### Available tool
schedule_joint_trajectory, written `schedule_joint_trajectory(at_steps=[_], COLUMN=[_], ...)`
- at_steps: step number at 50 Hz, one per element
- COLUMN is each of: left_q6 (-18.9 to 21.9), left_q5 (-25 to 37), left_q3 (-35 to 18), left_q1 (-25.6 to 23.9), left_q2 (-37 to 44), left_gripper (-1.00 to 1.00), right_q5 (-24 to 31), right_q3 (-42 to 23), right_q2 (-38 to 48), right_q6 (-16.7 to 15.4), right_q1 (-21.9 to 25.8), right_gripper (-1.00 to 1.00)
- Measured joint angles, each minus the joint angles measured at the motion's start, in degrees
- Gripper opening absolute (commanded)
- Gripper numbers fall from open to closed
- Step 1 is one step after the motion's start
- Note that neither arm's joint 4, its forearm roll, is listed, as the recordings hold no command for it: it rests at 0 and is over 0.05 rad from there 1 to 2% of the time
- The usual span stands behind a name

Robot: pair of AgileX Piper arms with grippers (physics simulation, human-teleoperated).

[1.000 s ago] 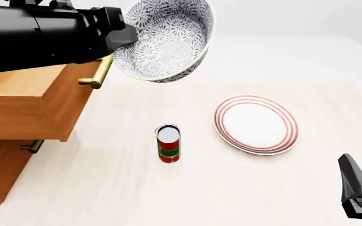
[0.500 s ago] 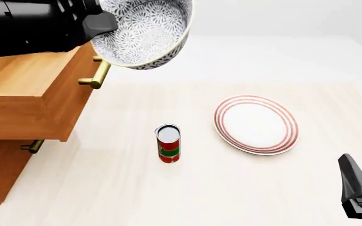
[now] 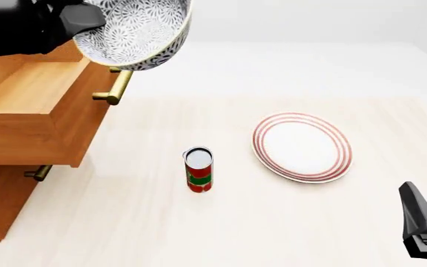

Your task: Put the bowl in the top drawer of the cabinet.

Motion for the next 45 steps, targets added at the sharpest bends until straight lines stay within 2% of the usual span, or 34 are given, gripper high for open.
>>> schedule_joint_trajectory(at_steps=[45], left_q6=[0.2], left_q5=[3.9], left_q3=[-1.9], left_q1=[14.0], left_q2=[-3.7], left_gripper=[-1.0], right_q5=[0.0], right_q3=[0.0], right_q2=[0.0], right_q6=[0.0], right_q1=[0.0], right_gripper=[1.0])
